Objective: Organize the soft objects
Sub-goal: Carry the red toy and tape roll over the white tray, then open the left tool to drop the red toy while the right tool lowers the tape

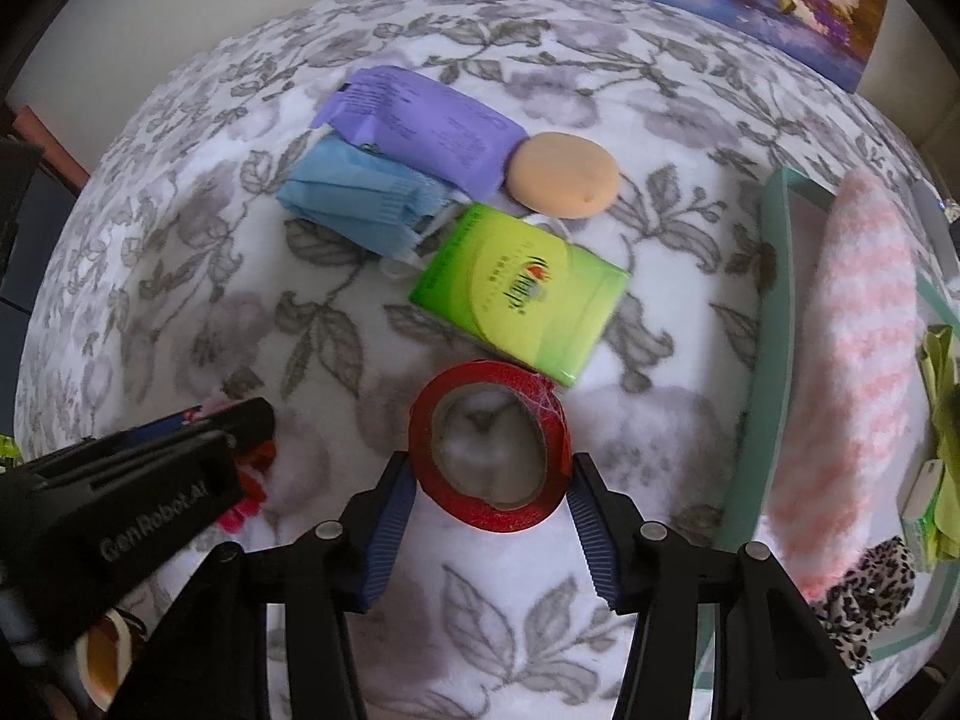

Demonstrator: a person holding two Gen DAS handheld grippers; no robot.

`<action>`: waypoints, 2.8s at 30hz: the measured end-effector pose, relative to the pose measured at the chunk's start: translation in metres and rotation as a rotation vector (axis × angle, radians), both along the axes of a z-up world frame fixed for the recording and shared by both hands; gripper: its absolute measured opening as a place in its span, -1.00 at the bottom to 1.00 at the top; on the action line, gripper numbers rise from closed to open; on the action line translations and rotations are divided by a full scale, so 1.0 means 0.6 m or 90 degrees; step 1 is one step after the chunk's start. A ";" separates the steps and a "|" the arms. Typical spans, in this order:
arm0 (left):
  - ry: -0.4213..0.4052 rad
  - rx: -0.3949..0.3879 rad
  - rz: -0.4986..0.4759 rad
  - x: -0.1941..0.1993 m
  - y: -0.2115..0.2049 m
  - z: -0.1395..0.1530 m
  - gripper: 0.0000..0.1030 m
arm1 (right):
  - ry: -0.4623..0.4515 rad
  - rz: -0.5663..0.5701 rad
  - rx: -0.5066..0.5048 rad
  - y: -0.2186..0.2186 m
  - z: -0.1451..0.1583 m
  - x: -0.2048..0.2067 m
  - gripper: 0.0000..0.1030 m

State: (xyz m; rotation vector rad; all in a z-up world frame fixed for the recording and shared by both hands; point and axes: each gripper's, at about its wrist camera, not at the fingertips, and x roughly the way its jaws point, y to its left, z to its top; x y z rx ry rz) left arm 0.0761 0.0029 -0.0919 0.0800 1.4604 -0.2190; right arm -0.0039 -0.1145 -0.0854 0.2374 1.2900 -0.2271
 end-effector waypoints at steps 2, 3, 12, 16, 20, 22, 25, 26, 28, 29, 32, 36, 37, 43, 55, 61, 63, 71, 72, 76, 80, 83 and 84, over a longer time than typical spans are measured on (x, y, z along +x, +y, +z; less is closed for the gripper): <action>-0.001 0.003 -0.002 -0.002 -0.003 0.000 -0.27 | 0.006 -0.002 0.000 -0.006 -0.002 -0.004 0.07; -0.002 0.006 -0.005 -0.003 -0.005 0.001 -0.27 | 0.009 -0.002 0.002 -0.009 -0.003 -0.006 0.07; 0.001 -0.001 0.002 -0.006 -0.006 0.006 -0.34 | 0.009 -0.006 0.003 -0.020 0.005 -0.024 0.06; 0.005 -0.025 0.011 -0.003 0.004 0.009 -0.39 | -0.001 -0.006 0.004 -0.021 0.020 -0.020 0.06; -0.008 -0.043 0.008 -0.004 0.010 0.024 -0.39 | -0.011 -0.005 0.001 -0.026 0.034 -0.028 0.06; -0.018 -0.049 0.008 -0.005 0.013 0.035 -0.39 | -0.015 -0.007 -0.001 -0.027 0.041 -0.034 0.06; -0.036 -0.055 0.007 -0.007 0.018 0.051 -0.39 | -0.024 -0.010 -0.004 -0.029 0.051 -0.036 0.06; -0.042 -0.055 0.006 -0.006 0.020 0.057 -0.39 | -0.029 -0.012 -0.005 -0.030 0.057 -0.040 0.06; -0.055 -0.054 0.004 -0.007 0.025 0.067 -0.39 | -0.041 -0.018 -0.007 -0.029 0.069 -0.044 0.06; -0.059 -0.055 0.004 -0.008 0.025 0.070 -0.39 | -0.046 -0.022 -0.008 -0.028 0.074 -0.045 0.06; -0.071 -0.055 0.003 -0.010 0.024 0.082 -0.39 | -0.061 -0.034 -0.011 -0.032 0.091 -0.055 0.06; -0.084 -0.058 -0.003 -0.017 0.018 0.094 -0.39 | -0.076 -0.054 -0.014 -0.042 0.104 -0.060 0.06; -0.087 -0.060 -0.006 -0.023 0.013 0.097 -0.39 | -0.080 -0.060 -0.021 -0.047 0.110 -0.064 0.06; -0.107 -0.075 -0.018 -0.031 -0.016 0.121 -0.39 | -0.097 -0.098 -0.038 -0.086 0.136 -0.081 0.06; -0.163 -0.045 -0.126 -0.068 -0.141 0.181 -0.39 | -0.105 -0.179 -0.068 -0.185 0.162 -0.123 0.06; -0.163 -0.059 -0.183 -0.099 -0.222 0.184 -0.39 | -0.098 -0.241 -0.057 -0.248 0.156 -0.161 0.06; -0.160 -0.070 -0.198 -0.112 -0.248 0.181 -0.39 | -0.092 -0.261 -0.059 -0.270 0.150 -0.176 0.06; -0.130 -0.098 -0.258 -0.171 -0.325 0.156 -0.39 | -0.073 -0.327 -0.060 -0.340 0.132 -0.243 0.06; -0.126 -0.101 -0.265 -0.179 -0.332 0.154 -0.39 | -0.071 -0.333 -0.060 -0.346 0.131 -0.251 0.06; -0.112 -0.105 -0.278 -0.201 -0.348 0.144 -0.39 | -0.069 -0.353 -0.057 -0.365 0.126 -0.275 0.07; -0.110 -0.105 -0.297 -0.216 -0.364 0.137 -0.38 | -0.068 -0.359 -0.057 -0.372 0.122 -0.285 0.07; -0.103 -0.103 -0.316 -0.224 -0.376 0.131 -0.38 | -0.071 -0.357 -0.052 -0.372 0.122 -0.283 0.07; -0.099 -0.102 -0.320 -0.225 -0.380 0.128 -0.38 | -0.073 -0.353 -0.051 -0.370 0.123 -0.281 0.07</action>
